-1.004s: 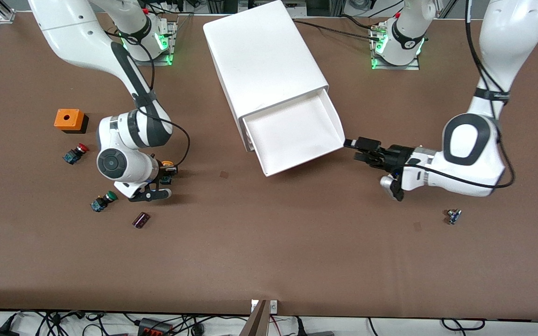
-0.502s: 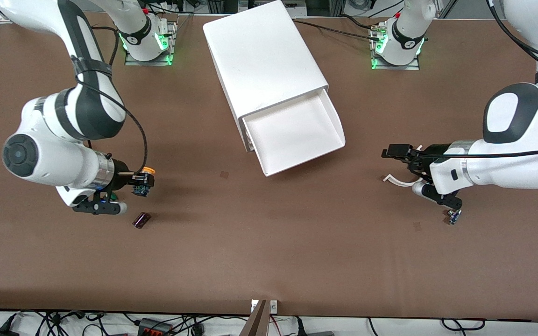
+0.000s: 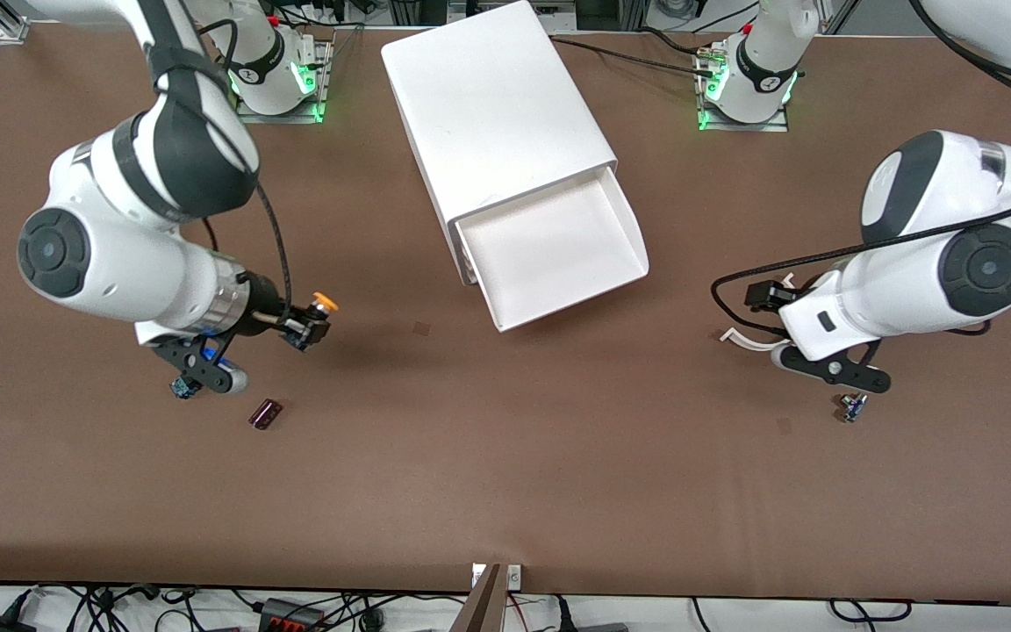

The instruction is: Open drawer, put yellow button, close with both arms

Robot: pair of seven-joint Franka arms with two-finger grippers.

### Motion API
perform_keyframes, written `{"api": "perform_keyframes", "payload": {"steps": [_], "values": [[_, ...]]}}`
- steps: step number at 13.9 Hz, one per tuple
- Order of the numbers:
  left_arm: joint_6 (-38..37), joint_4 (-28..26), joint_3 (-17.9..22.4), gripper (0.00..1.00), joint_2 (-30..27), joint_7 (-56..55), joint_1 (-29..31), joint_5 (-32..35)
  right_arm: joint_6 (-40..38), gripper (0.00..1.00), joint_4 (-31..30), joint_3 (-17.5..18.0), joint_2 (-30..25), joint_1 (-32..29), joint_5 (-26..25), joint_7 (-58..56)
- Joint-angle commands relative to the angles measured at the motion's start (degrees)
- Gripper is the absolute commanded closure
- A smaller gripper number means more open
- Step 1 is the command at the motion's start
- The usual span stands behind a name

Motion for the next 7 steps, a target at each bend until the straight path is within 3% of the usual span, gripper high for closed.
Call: {"api": "perform_keyframes", "payload": {"steps": [1, 3, 5, 7], "values": [[2.1, 4.4, 0.4, 0.00, 2.1, -0.5, 0.6, 0.9, -1.8, 1.00, 3.3, 1.0, 0.5, 1.8, 2.8, 11.1], [3.2, 4.5, 0.6, 0.00, 2.5, -1.0, 0.7, 1.3, -1.1, 1.00, 4.7, 1.1, 0.4, 4.7, 3.7, 20.9], [9.6, 4.4, 1.2, 0.00, 4.1, -1.0, 1.5, 1.1, 0.7, 1.00, 7.1, 1.1, 1.8, 8.2, 3.7, 30.0], [9.8, 4.4, 1.2, 0.00, 3.7, -1.8, 1.5, 0.8, 4.9, 1.00, 7.9, 1.0, 3.4, 11.5, 3.7, 37.5]]}}
